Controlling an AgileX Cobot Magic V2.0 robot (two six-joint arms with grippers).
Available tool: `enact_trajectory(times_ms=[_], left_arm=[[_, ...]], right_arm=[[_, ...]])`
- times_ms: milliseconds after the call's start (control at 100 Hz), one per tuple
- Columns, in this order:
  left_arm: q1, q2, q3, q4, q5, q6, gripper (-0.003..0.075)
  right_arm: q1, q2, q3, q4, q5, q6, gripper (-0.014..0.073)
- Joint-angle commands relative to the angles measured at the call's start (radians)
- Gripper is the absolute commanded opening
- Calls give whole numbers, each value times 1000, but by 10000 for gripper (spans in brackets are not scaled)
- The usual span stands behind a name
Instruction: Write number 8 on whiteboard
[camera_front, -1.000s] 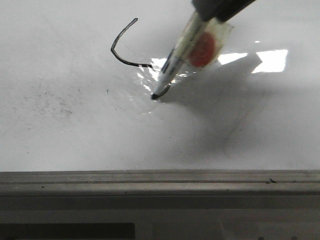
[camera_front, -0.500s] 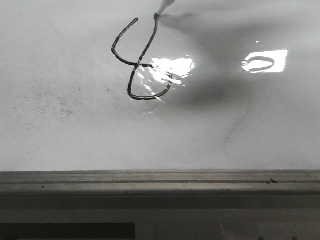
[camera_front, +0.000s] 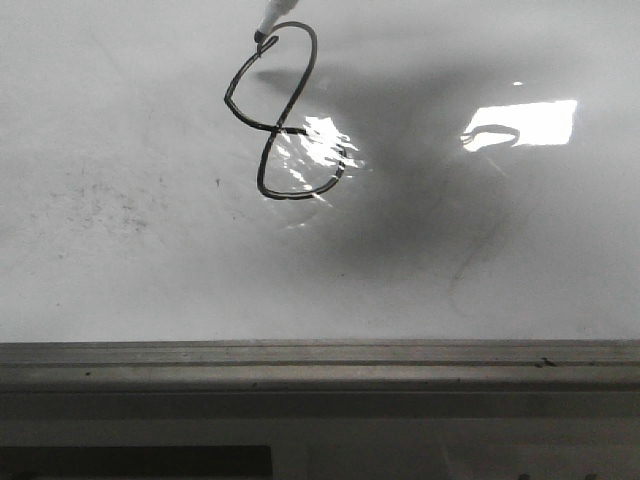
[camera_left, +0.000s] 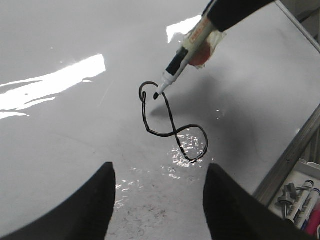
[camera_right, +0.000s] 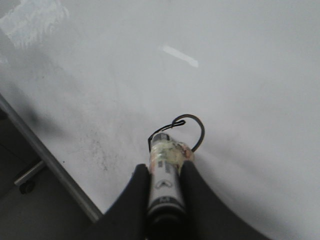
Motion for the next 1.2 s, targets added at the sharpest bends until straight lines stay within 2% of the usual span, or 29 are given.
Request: enact_trajectory(times_ms=[0, 150, 400, 720, 890, 1110, 1190], left_arm=[[-7, 67, -27, 6, -157, -10, 368], [-7, 208, -27, 36, -273, -10, 368], [-7, 426, -27, 111, -513, -10, 368], [-74, 572, -79, 135, -541, -10, 360], [-74, 587, -79, 135, -536, -10, 232], [-74, 587, -79, 135, -534, -10, -22], [-74, 587, -79, 135, -534, -10, -20]], right_arm=[[26, -23, -28, -11, -22, -6, -43], [73, 17, -27, -9, 57, -6, -43], [136, 67, -27, 47, 66, -6, -43], [152, 88, -27, 106, 86, -6, -43], [152, 88, -27, 106, 95, -6, -43], [152, 88, -27, 106, 104, -6, -43], [152, 88, -27, 106, 104, -6, -39]])
